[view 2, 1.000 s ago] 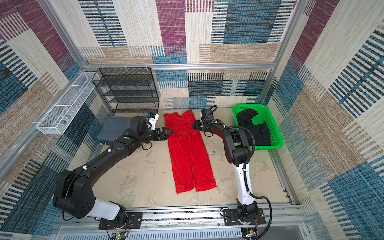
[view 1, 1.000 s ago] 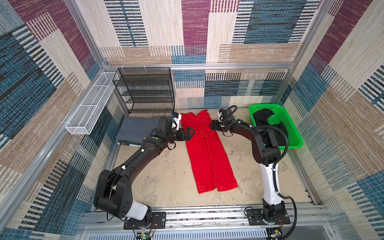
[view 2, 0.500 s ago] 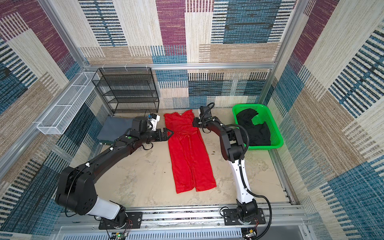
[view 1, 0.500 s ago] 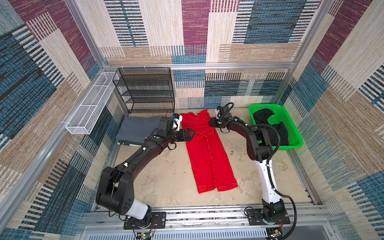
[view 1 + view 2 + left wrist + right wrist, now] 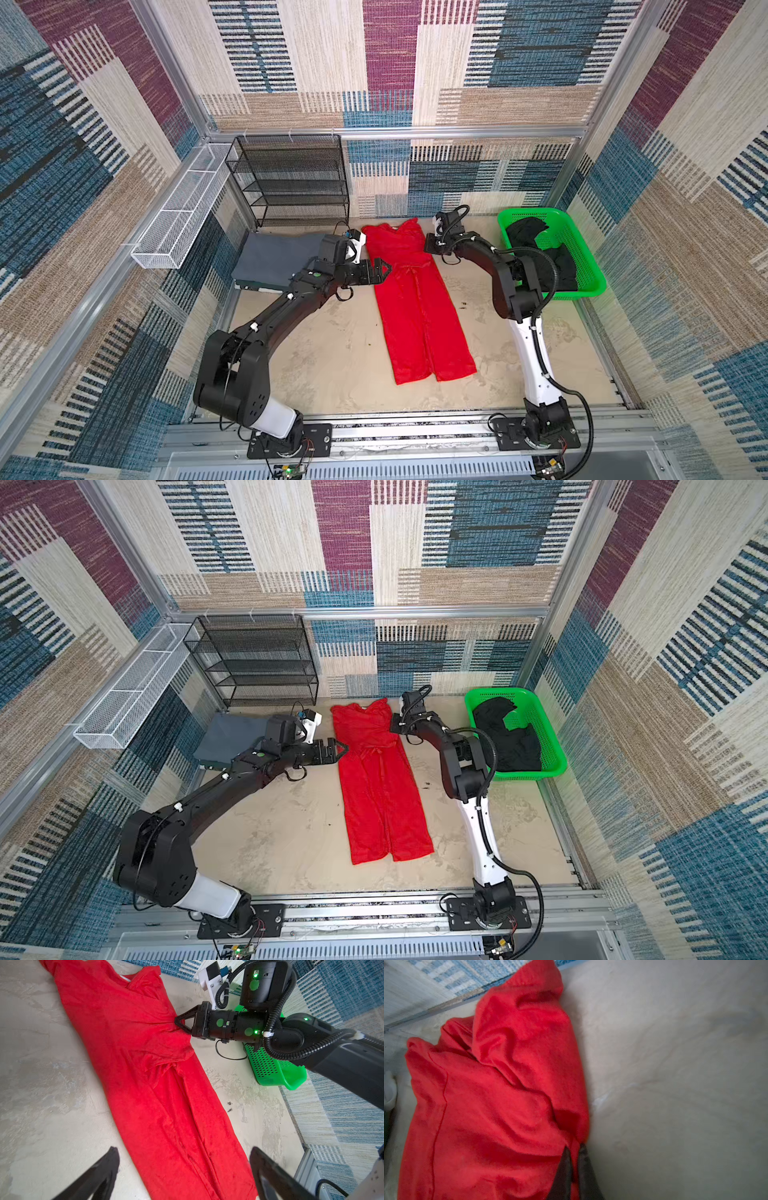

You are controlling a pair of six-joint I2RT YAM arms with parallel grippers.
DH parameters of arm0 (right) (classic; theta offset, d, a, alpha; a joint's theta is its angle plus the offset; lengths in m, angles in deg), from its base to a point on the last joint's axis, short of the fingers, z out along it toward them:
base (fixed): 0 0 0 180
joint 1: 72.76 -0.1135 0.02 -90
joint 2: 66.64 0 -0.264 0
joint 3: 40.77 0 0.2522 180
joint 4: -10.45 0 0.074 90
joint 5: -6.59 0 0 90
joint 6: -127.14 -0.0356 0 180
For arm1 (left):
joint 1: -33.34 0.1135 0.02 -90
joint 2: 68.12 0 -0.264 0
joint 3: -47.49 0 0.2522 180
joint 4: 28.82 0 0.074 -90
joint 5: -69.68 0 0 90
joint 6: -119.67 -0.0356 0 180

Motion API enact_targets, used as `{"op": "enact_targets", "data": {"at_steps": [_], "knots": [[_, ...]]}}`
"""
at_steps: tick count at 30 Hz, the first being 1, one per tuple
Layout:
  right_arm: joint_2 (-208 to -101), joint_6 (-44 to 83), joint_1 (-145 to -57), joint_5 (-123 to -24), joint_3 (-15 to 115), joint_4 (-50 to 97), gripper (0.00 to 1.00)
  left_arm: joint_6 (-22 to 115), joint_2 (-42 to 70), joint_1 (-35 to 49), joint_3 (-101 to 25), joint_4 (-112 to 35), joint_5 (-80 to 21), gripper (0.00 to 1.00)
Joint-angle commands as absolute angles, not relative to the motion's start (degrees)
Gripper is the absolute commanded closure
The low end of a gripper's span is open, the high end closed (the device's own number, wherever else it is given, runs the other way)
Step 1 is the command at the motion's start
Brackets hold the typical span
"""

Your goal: Fold and stack the t-shirts

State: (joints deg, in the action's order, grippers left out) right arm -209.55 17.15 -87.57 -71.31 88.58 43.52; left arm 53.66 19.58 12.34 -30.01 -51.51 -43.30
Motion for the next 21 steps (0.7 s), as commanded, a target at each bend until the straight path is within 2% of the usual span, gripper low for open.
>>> {"op": "enact_targets", "data": {"at_steps": [1,6,9,12,15,17,18,21], "knots": [[-207.6,15.4,-86.1,-74.7,86.6,44.4,0.94,53.8,19.8,12.2,-30.3,-52.2,-44.4,0.02],[-203.7,14.3,-83.8,-74.3,80.1,41.5,0.92,53.8,20.0,11.9,-30.3,-52.2,-44.3,0.02],[-201.7,14.5,-83.2,-73.7,77.3,39.6,0.84,53.8,20.4,11.6,-30.3,-52.1,-44.4,0.02],[-200.6,14.9,-82.6,-71.7,76.8,39.9,0.60,53.8,20.7,11.5,-30.4,-52.2,-44.9,0.02],[-198.1,14.9,-82.4,-72.0,75.3,39.8,0.25,53.4,20.3,11.4,-30.3,-52.9,-44.9,0.02],[-195.8,14.9,-82.4,-72.2,73.4,39.3,0.08,53.3,19.6,11.3,-29.6,-53.0,-44.9,0.02],[-194.6,14.8,-82.4,-72.3,72.4,39.1,0.03,53.2,19.1,11.2,-29.2,-52.9,-44.9,0.02],[-190.2,14.5,-82.4,-72.9,68.5,38.7,0.02,53.4,17.4,11.0,-27.4,-52.7,-44.8,0.02]]}}
